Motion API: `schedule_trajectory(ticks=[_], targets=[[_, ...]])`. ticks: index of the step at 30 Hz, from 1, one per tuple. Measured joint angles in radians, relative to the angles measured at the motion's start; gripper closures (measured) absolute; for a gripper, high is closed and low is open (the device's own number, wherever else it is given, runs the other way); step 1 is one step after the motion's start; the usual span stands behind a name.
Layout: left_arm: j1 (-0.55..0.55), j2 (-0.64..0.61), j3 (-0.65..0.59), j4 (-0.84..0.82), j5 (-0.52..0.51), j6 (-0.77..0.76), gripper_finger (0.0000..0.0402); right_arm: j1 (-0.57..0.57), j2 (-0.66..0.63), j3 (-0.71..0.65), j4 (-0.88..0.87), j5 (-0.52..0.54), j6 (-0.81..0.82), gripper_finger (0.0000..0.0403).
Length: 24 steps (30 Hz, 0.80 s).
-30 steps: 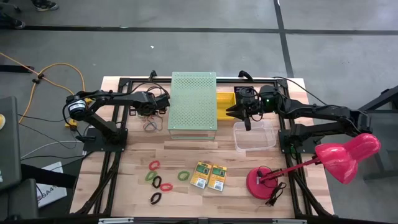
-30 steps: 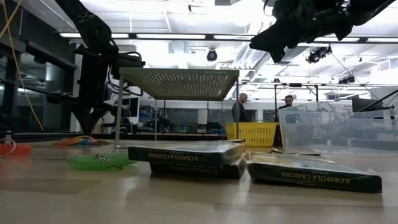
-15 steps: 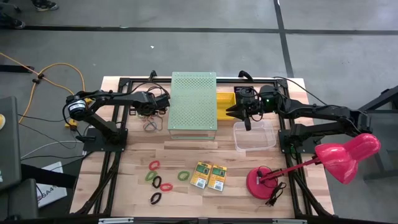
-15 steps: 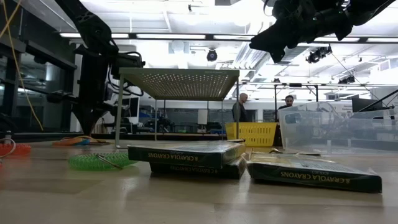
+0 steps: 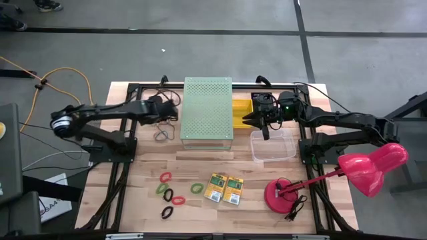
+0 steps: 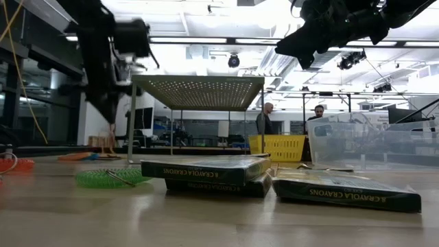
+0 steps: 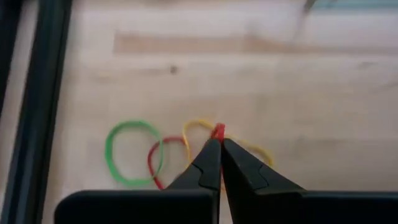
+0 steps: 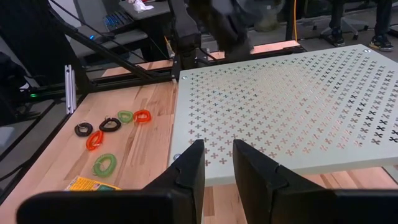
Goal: Pick & Place Office Desk Supplies
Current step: Put the red rubber band into the black bin
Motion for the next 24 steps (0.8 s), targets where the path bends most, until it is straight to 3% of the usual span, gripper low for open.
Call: schedule_trajectory(ticks=[5, 11, 24], targets=[[-0.024, -0.140, 0.000, 0.001, -0.075, 0.053, 0.0401, 0.000, 0.000, 0.000, 0.000, 0.000, 0.000, 0.0332], [-0.042, -0.260, 0.000, 0.050, -0.094, 0.147, 0.0401, 0.000, 0.000, 0.000, 0.000, 0.000, 0.000, 0.0332], [-0.071, -0.302, 0.000, 0.180, -0.095, 0.289, 0.0401, 0.000, 0.000, 0.000, 0.000, 0.000, 0.000, 0.0332]])
